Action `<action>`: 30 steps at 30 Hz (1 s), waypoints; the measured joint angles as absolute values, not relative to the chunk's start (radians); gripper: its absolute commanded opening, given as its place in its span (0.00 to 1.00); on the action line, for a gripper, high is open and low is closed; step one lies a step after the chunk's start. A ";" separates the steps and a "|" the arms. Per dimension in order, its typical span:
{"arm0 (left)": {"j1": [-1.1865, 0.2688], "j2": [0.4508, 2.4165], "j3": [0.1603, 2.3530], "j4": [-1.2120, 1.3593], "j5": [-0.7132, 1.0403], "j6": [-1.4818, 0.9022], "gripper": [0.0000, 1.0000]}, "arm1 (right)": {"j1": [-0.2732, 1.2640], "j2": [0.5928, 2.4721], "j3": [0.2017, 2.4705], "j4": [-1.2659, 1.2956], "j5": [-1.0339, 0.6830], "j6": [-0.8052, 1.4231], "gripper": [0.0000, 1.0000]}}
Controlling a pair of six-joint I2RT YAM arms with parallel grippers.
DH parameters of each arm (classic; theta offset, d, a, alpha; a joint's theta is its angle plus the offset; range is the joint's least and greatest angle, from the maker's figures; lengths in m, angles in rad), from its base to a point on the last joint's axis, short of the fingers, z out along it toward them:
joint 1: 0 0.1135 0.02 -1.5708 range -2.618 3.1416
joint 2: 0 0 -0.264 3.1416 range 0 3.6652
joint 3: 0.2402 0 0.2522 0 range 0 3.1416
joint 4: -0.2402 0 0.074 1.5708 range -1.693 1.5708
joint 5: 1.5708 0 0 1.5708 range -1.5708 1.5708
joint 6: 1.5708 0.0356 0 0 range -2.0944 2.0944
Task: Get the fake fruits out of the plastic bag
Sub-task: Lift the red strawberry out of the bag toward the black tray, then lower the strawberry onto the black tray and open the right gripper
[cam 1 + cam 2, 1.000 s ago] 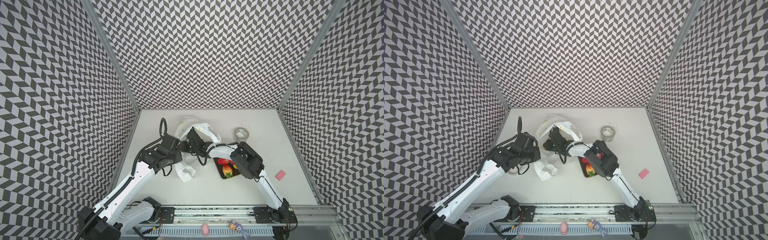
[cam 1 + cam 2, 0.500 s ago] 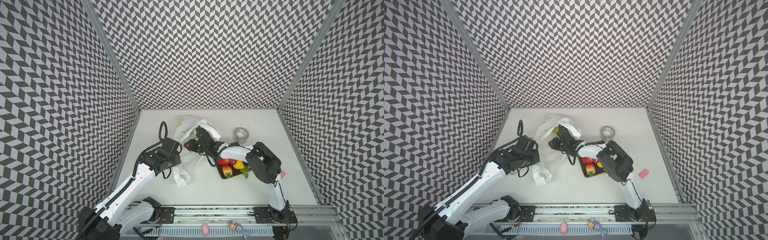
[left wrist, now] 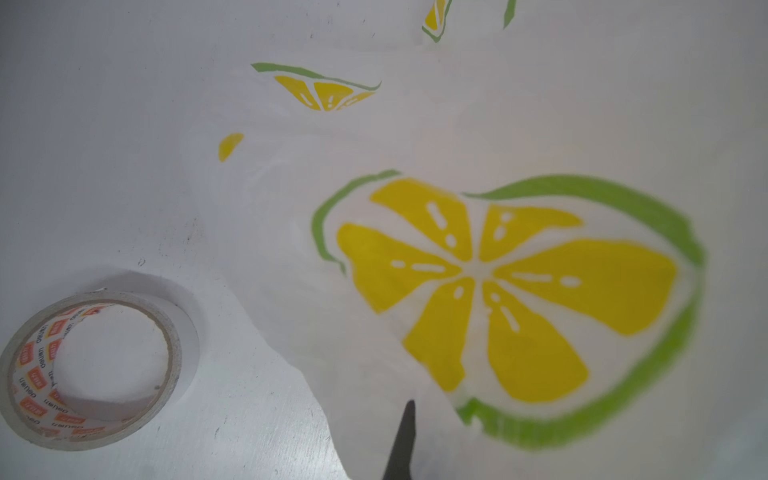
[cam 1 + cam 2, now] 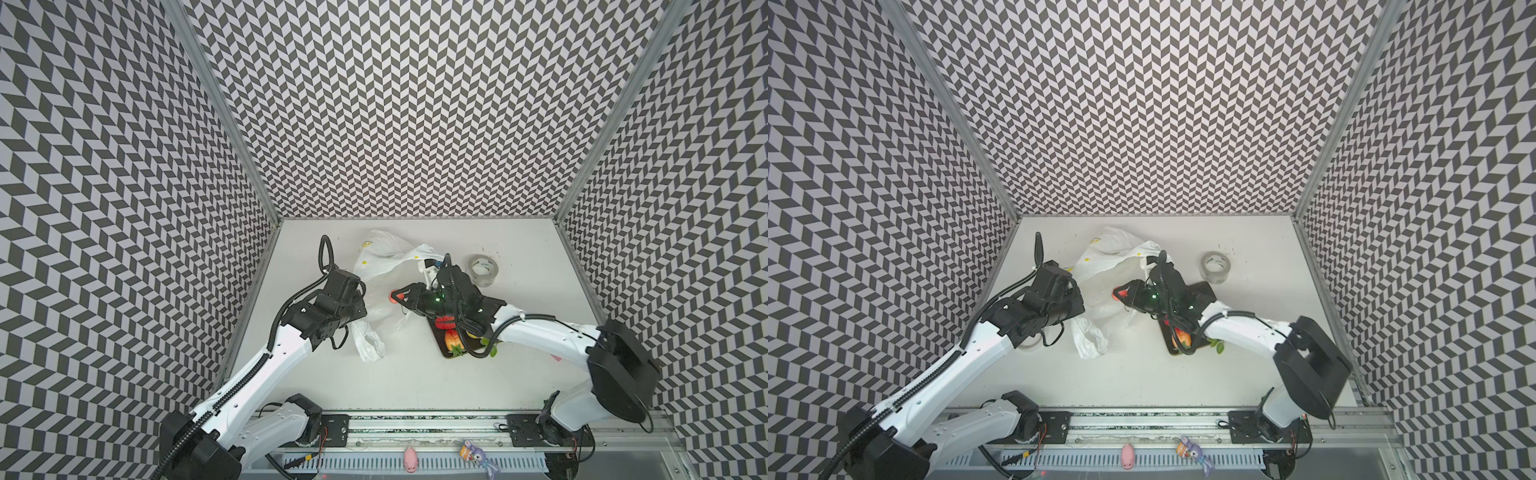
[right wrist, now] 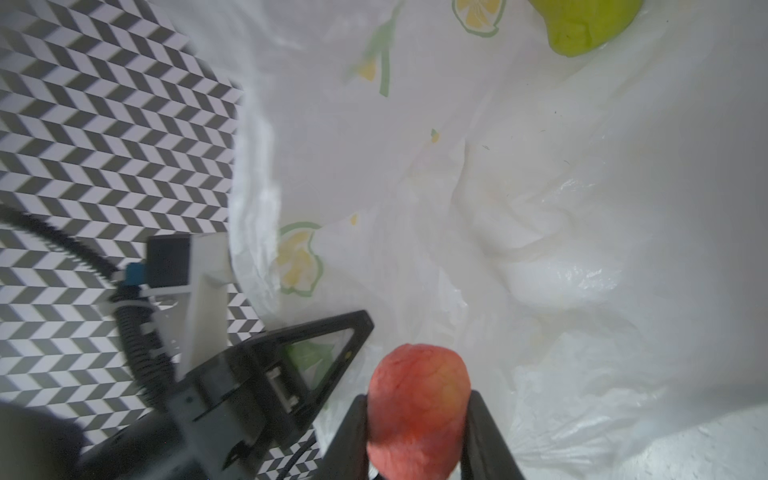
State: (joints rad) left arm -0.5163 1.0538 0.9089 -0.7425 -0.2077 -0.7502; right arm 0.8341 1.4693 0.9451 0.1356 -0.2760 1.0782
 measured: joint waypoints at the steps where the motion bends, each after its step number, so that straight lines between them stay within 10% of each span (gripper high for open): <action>1: -0.516 1.054 0.909 -0.735 -0.208 -0.750 0.00 | 0.833 1.420 0.929 0.116 -0.258 1.081 0.27; 13: -0.516 1.071 0.909 -0.709 -0.221 -0.738 0.00 | 0.686 0.901 0.762 -0.233 -0.006 1.065 0.28; 30: -0.516 1.106 0.966 -0.690 -0.299 -0.762 0.00 | 0.537 0.704 0.657 -0.548 0.044 1.037 0.31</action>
